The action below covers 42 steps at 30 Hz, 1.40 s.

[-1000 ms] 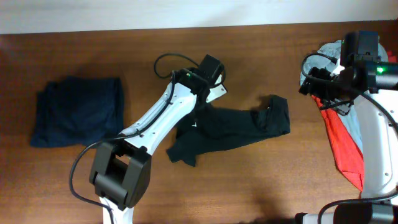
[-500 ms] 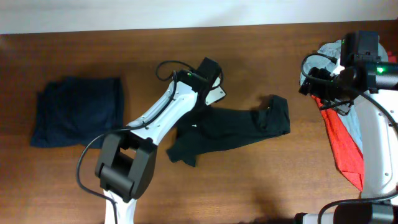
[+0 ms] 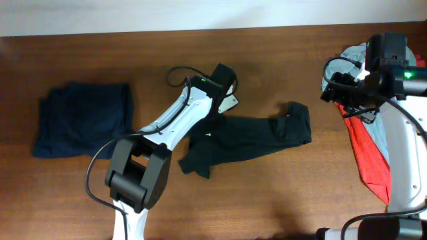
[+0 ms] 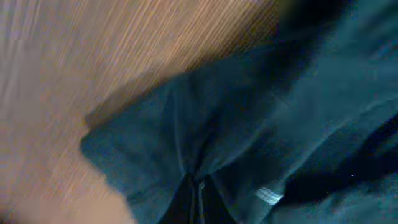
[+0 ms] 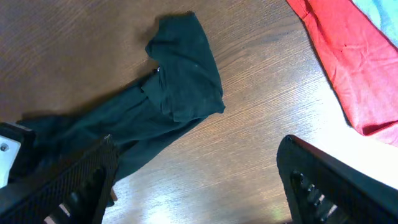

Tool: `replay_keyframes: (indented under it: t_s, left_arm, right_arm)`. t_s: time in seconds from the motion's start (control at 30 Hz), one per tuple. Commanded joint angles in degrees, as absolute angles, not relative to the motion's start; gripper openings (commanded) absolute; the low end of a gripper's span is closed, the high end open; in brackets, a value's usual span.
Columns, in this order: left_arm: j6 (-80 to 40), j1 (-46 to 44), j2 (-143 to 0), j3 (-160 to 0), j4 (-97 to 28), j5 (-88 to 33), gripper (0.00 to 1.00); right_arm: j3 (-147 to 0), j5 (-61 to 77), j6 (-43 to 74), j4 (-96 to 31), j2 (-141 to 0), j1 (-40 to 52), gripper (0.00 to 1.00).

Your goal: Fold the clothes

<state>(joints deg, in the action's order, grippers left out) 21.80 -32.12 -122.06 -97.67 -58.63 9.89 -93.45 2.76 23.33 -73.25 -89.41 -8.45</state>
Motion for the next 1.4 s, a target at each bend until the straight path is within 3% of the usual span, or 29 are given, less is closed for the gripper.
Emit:
replay_keyframes:
  t_s: [0.0, 0.23, 0.43, 0.6, 0.83, 1.03, 1.13, 1.3, 1.37]
  left_arm:
    - [18.4, -30.9, -121.0, -103.7, -62.0, 18.8, 0.0]
    - [15.4, -27.4, -117.3, -118.6, -69.8, 19.0, 0.0]
    - [15.5, -26.0, -115.7, -122.3, -71.5, 18.8, 0.0]
    - [15.4, -26.1, -115.3, -122.3, -74.6, 21.8, 0.0]
    - [14.8, -26.2, -115.4, -122.3, -74.6, 20.8, 0.0]
    - [14.5, -26.2, -115.3, -122.3, -74.9, 20.8, 0.0]
    - [14.5, -26.2, -115.4, -122.3, -74.9, 20.8, 0.0]
    - [14.5, -26.2, -115.3, -122.3, -75.6, 20.8, 0.0]
    - [14.5, -26.2, -115.3, -122.3, -75.9, 20.8, 0.0]
  right_arm:
    - [-93.1, 0.2, 22.7, -73.2, -88.7, -8.7, 0.83]
    - [-93.1, 5.8, 10.7, -72.0, -89.9, -8.1, 0.8]
    - [-91.9, 7.6, 8.1, -70.1, -93.6, -6.7, 0.79]
    - [-88.1, 26.3, -2.4, -65.6, -99.0, -5.9, 0.78]
    - [-84.3, 29.6, 1.0, -52.9, -105.5, 0.4, 0.79]
    - [-83.7, 12.4, 7.7, -43.0, -112.4, 10.6, 0.79]
    - [-83.7, 6.3, 7.7, -40.8, -114.8, 14.7, 0.81]
    - [-83.7, -9.9, 17.3, -40.0, -119.2, 18.2, 0.83]
    - [-83.7, -11.8, 18.9, -40.1, -120.4, 18.0, 0.7]
